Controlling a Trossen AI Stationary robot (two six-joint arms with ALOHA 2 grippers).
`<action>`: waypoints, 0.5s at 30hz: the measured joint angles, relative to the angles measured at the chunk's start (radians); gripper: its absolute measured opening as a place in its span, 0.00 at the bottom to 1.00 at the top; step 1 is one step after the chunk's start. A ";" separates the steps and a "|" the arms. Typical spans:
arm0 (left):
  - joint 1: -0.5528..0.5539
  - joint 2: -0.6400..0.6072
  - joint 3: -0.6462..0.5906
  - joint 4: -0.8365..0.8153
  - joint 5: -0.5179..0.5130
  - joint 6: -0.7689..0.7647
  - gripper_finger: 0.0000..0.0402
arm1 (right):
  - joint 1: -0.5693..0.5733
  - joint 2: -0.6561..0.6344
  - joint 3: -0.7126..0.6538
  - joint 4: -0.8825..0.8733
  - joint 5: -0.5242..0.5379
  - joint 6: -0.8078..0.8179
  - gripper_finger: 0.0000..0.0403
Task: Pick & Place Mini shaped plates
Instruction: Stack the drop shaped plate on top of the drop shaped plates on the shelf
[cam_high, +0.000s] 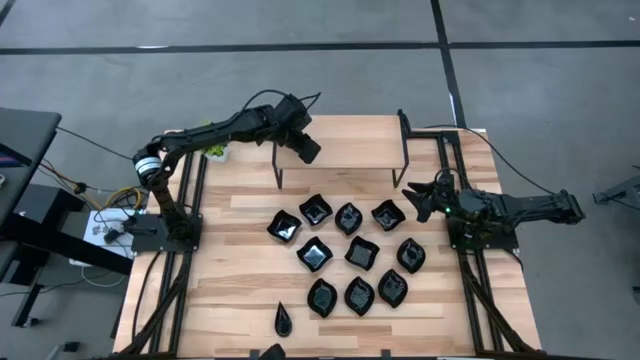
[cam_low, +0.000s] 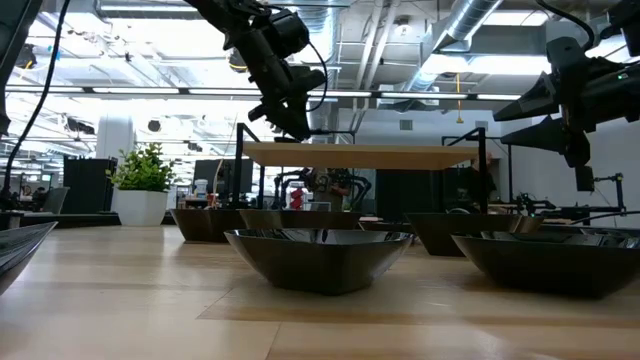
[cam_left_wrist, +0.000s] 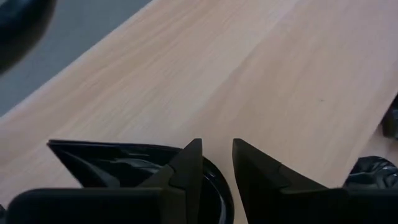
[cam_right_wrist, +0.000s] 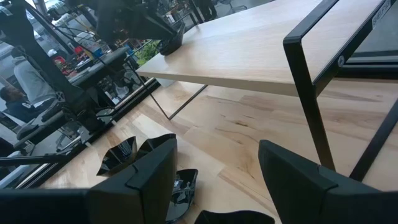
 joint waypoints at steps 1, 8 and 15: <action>0.000 -0.002 0.000 0.000 0.000 0.000 0.22 | 0.000 0.000 0.000 0.000 0.000 0.000 0.55; -0.005 -0.058 0.000 0.007 -0.012 -0.003 0.22 | 0.000 0.000 0.000 0.000 0.000 0.000 0.55; -0.035 -0.210 -0.002 0.015 -0.071 -0.029 0.22 | 0.000 0.000 0.000 0.000 0.000 0.000 0.55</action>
